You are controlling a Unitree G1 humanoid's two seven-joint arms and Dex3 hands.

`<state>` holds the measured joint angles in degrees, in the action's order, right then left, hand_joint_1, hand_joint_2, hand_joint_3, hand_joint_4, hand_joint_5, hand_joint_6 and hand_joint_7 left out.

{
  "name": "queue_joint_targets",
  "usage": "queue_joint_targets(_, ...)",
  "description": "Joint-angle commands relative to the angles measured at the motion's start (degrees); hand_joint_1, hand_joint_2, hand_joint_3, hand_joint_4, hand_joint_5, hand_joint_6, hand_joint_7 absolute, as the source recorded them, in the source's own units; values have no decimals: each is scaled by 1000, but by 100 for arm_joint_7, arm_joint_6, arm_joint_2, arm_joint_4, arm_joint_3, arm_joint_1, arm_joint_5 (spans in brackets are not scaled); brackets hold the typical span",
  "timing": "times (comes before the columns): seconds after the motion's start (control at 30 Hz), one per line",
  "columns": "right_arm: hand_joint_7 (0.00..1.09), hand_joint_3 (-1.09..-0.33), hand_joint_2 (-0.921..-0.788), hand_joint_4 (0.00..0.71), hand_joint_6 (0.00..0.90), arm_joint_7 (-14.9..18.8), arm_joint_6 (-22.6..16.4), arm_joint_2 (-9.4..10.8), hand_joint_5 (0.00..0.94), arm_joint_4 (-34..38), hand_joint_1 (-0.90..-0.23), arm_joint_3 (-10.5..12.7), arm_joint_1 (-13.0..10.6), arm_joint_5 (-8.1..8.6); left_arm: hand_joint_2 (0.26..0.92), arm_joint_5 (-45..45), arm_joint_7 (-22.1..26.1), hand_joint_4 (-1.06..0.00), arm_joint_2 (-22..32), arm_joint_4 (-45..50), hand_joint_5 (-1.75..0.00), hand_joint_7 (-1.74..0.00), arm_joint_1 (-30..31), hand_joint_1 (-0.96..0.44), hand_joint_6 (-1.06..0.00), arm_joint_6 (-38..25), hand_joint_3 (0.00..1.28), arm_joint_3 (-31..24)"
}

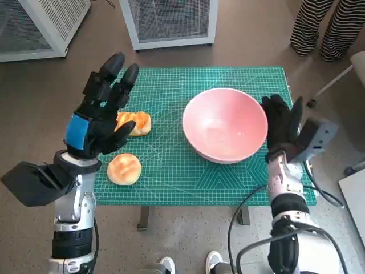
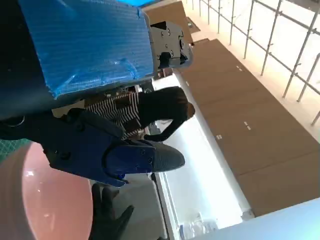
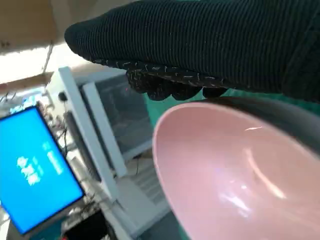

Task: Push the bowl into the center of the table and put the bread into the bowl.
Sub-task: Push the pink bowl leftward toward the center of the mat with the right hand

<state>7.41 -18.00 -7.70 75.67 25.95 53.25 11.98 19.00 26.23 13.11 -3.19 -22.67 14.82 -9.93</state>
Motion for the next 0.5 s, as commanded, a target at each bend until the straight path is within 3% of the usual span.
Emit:
queue_joint_targets(0.03,435,-752,-921,165,52,-14,69,140,2,49,-539,-34,46,-16,921,-16,-63,-187,34,101,-11,-399,126,-653,-1,61,318,-59)
queue_joint_targets(0.3,498,-802,-921,140,28,26,141,302,0,63,-513,-63,195,-48,921,-5,-173,-189,43,221,-10,-408,241,-660,-3,33,319,-98)
queue_joint_targets(0.5,459,-814,-921,128,4,41,218,369,0,86,-513,-150,257,-152,921,-18,-234,-192,51,312,-10,-411,354,-662,-7,42,316,-140)
